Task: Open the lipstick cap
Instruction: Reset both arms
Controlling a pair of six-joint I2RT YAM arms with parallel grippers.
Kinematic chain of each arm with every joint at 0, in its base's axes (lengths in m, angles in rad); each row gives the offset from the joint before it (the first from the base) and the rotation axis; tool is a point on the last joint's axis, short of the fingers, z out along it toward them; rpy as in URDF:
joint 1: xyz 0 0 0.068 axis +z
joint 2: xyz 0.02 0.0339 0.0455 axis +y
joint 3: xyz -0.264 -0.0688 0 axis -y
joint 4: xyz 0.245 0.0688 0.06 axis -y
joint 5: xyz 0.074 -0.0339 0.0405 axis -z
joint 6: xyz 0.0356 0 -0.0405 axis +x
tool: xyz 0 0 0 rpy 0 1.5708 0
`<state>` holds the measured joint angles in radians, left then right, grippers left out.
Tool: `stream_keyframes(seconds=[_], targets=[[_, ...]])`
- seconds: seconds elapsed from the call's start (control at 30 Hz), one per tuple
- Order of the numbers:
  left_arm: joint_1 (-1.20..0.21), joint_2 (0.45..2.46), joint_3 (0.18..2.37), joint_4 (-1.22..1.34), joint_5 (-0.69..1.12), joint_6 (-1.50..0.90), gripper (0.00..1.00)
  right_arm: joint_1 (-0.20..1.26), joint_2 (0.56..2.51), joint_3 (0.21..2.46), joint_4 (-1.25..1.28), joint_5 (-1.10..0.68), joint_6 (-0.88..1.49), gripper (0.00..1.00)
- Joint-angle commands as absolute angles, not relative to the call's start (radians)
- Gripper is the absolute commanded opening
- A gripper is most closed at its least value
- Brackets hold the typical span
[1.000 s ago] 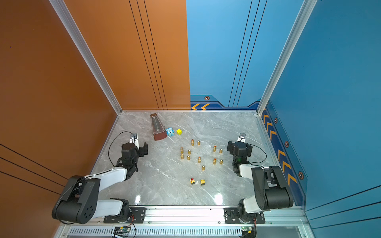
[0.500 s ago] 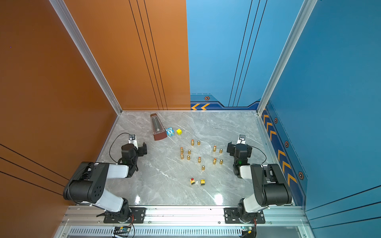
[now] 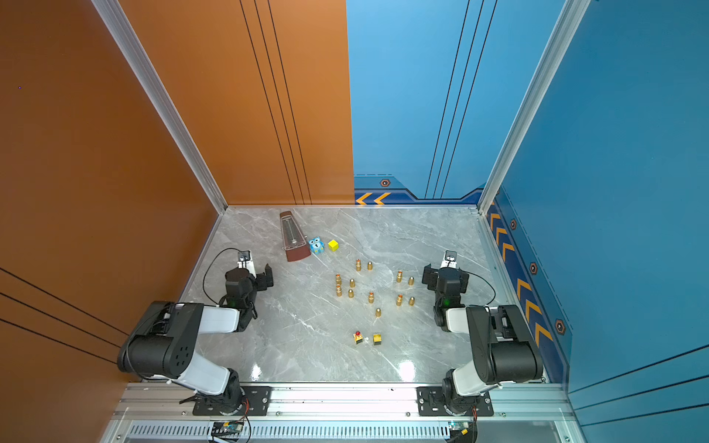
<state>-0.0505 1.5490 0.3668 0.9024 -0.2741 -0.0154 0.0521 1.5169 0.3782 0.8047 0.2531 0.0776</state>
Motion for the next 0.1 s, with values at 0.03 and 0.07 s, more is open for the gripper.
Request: stream_keyframes(seconds=[0.03,0.07], targets=[[-0.046,1.548,0.367,0.918,-0.246,-0.011,0.99,0.051,1.516,0.385,0.827,0.239,0.071,1.0],[-0.059,1.546,0.367,0.918,-0.253,0.003,0.98,0.051,1.515,0.385,0.827,0.238,0.072,1.0]])
